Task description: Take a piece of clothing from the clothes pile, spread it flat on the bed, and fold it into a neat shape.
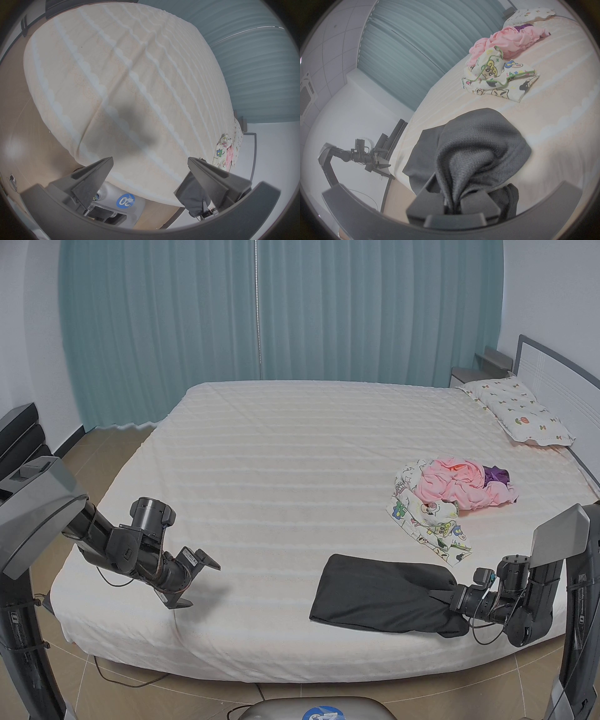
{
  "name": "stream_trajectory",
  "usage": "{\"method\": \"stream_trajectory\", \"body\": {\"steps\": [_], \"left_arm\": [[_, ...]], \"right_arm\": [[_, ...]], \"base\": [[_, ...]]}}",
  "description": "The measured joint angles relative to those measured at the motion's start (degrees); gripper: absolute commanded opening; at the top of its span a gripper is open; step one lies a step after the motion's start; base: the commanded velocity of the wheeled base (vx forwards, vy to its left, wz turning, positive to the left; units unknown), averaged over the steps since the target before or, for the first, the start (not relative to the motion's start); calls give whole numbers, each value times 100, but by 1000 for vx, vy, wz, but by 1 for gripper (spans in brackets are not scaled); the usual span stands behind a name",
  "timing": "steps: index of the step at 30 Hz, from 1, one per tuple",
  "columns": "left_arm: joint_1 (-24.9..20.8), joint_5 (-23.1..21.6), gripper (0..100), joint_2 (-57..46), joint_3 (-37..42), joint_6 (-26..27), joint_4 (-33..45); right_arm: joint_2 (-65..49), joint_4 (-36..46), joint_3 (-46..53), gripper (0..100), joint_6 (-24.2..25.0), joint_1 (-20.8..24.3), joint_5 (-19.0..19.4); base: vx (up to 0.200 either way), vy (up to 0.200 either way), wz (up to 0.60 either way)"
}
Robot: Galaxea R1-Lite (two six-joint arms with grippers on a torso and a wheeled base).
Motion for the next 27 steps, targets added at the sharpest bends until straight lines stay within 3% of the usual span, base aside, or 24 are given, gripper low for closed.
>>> {"method": "stream_trajectory", "body": {"steps": [27], "left_arm": [[-6,2,100,22,-63,-72,-9]], "right_arm": [[77,-5,-664,0,26,-235,51]], "base": [[0,-193,0]]}}
